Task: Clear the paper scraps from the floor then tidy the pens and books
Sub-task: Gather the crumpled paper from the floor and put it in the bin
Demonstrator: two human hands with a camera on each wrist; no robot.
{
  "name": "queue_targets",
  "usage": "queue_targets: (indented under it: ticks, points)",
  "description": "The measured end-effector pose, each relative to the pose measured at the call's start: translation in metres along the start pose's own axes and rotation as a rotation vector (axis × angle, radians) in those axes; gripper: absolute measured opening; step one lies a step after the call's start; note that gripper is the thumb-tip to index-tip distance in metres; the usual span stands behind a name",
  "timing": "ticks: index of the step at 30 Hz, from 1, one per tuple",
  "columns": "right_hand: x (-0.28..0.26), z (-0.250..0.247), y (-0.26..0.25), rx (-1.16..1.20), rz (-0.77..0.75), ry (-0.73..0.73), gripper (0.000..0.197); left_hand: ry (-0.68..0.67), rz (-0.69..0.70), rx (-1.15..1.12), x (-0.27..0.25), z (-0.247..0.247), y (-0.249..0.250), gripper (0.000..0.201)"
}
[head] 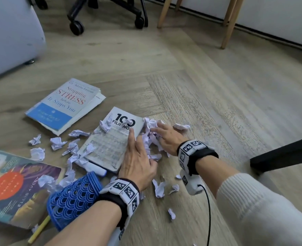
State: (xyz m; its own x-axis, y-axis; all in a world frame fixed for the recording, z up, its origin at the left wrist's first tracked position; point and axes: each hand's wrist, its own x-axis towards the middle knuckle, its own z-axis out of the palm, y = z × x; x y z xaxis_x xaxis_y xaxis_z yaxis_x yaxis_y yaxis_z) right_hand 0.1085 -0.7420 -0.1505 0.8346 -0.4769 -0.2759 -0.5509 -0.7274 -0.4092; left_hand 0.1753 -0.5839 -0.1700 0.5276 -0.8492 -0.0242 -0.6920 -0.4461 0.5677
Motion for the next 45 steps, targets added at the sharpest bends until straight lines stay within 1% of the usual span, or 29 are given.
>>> queue_targets:
  ticks: [2,3,4,5,6,8,9,10,11,12,13,14,15,17,18,19,21,24,25,28,30,32,33,34,36,38,40,43,45]
  points:
    - [-0.02,0.015,-0.01,0.029,-0.067,0.02,0.042,-0.045,0.069,0.025,0.001,0.004,-0.006,0.101]
    - [-0.032,0.021,-0.014,0.055,-0.094,0.023,0.045,-0.075,0.095,0.047,0.001,0.006,-0.009,0.114]
    - [-0.045,0.028,-0.017,0.093,-0.123,0.022,0.052,-0.106,0.117,0.08,0.001,0.008,-0.011,0.12]
    - [-0.057,0.033,-0.019,0.138,-0.139,0.02,0.056,-0.132,0.135,0.12,0.001,0.01,-0.013,0.119]
    - [-0.068,0.036,-0.018,0.191,-0.136,0.034,0.053,-0.155,0.155,0.174,0.002,0.011,-0.015,0.112]
    - [-0.083,0.034,-0.011,0.314,-0.068,0.118,0.043,-0.184,0.216,0.307,0.0,0.012,-0.013,0.084]
    - [-0.086,0.032,-0.004,0.366,-0.022,0.211,0.038,-0.171,0.258,0.358,-0.002,0.014,-0.012,0.067]
    - [-0.087,0.029,0.006,0.398,0.031,0.329,0.031,-0.118,0.298,0.38,-0.005,0.018,-0.011,0.054]
    - [-0.086,0.025,0.015,0.398,0.094,0.455,0.025,-0.083,0.327,0.395,-0.008,0.02,-0.009,0.043]
    - [-0.084,0.021,0.027,0.374,0.162,0.568,0.021,-0.054,0.34,0.404,-0.011,0.021,-0.007,0.036]
    - [-0.082,0.016,0.038,0.324,0.237,0.645,0.017,-0.045,0.328,0.411,-0.014,0.023,-0.007,0.031]
    - [-0.08,0.013,0.049,0.256,0.327,0.68,0.017,-0.06,0.311,0.425,-0.017,0.023,-0.005,0.027]
    - [-0.078,0.011,0.058,0.184,0.427,0.669,0.025,-0.084,0.295,0.439,-0.018,0.02,-0.002,0.025]
    - [-0.074,0.015,0.075,0.08,0.575,0.583,0.049,-0.16,0.241,0.441,-0.02,0.014,0.003,0.02]
    - [-0.073,0.016,0.079,0.04,0.612,0.512,0.058,-0.204,0.203,0.444,-0.02,0.012,0.005,0.017]
    - [-0.071,0.018,0.08,0.011,0.618,0.434,0.063,-0.228,0.176,0.457,-0.02,0.012,0.004,0.018]
    - [-0.068,0.019,0.075,0.008,0.534,0.32,0.058,-0.25,0.157,0.418,-0.02,0.014,0.002,0.023]
    - [-0.065,0.026,0.051,-0.183,0.268,0.208,0.038,-0.195,0.107,0.326,-0.021,0.01,0.001,0.027]
    - [-0.063,0.03,0.046,-0.211,0.224,0.203,0.033,-0.189,0.081,0.312,-0.02,0.007,0.001,0.03]
    - [-0.052,0.03,0.037,-0.212,0.257,0.218,0.024,-0.13,0.004,0.292,-0.016,-0.002,0.0,0.036]
    - [-0.043,0.019,0.034,-0.08,0.308,0.346,0.02,-0.114,-0.034,0.266,-0.014,-0.006,0.0,0.036]
    - [-0.031,0.005,0.033,-0.044,0.375,0.513,0.029,-0.118,-0.061,0.232,-0.015,-0.01,0.002,0.038]
    - [-0.026,0.0,0.034,-0.07,0.405,0.515,0.037,-0.121,-0.077,0.217,-0.017,-0.012,0.004,0.039]
    - [-0.022,-0.004,0.036,-0.105,0.429,0.468,0.042,-0.127,-0.098,0.212,-0.019,-0.012,0.005,0.042]
    - [-0.015,-0.007,0.043,-0.12,0.404,0.304,0.038,-0.147,-0.137,0.227,-0.023,-0.013,0.005,0.046]
    - [-0.014,-0.005,0.045,-0.006,0.308,0.189,0.032,-0.159,-0.168,0.231,-0.028,-0.011,0.001,0.043]
    - [-0.026,0.001,0.034,0.107,0.238,0.125,0.031,-0.169,-0.191,0.211,-0.03,-0.009,-0.002,0.041]
    - [-0.067,0.02,0.004,0.105,0.115,0.032,0.06,-0.192,-0.175,0.22,-0.03,-0.008,-0.007,0.043]
    - [-0.104,0.042,-0.015,-0.021,0.024,-0.017,0.076,-0.205,-0.156,0.223,-0.029,-0.008,-0.008,0.044]
